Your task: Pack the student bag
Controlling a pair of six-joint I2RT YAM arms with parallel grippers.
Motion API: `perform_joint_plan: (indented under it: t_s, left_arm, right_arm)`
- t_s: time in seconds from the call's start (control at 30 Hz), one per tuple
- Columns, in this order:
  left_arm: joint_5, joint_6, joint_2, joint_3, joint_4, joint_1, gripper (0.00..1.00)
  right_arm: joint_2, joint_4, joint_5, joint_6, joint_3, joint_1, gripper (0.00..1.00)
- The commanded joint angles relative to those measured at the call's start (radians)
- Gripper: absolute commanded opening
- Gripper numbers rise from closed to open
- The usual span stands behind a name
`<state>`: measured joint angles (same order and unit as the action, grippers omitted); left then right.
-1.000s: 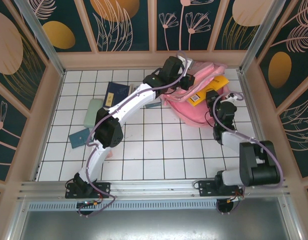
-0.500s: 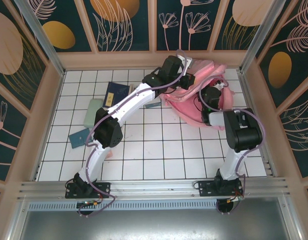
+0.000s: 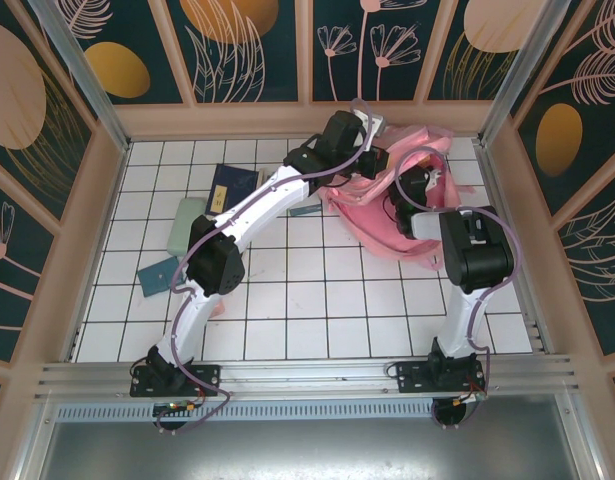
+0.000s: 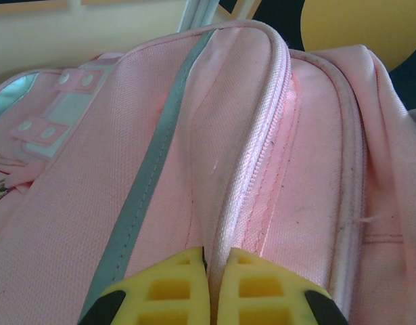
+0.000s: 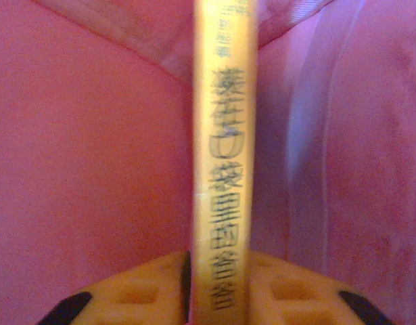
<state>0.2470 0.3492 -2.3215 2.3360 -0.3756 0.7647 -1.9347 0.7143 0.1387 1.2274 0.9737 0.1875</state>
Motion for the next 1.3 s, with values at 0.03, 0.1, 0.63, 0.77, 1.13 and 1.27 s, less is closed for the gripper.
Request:
perform_joint_plan:
  t_s: [0.03, 0.1, 0.63, 0.77, 1.13, 1.27]
  left_arm:
    - [0.002, -0.007, 0.08, 0.044, 0.093, 0.001, 0.0]
    - [-0.001, -0.012, 0.078, 0.04, 0.093, -0.001, 0.0]
    - [-0.039, -0.033, 0.076, -0.042, 0.08, -0.005, 0.0]
    - [-0.057, -0.042, 0.094, -0.088, 0.077, -0.006, 0.0]
    - [-0.106, -0.066, 0.195, -0.378, 0.079, -0.005, 0.0]
    - [-0.113, -0.081, 0.226, -0.455, 0.088, -0.005, 0.0]
  right_arm:
    - [0.052, -0.112, -0.036, 0.038, 0.002, -0.028, 0.47]
    - [0.086, -0.15, -0.039, 0.034, -0.011, -0.028, 0.6]
    - [0.566, -0.609, -0.119, -0.302, -0.177, -0.05, 0.84]
    - [0.744, -0.779, -0.088, -0.36, -0.245, -0.083, 0.82]
    - [0.943, -0.991, -0.053, -0.565, -0.163, -0.122, 0.77]
    - [0.846, -0.948, -0.074, -0.64, -0.073, -0.123, 0.78]
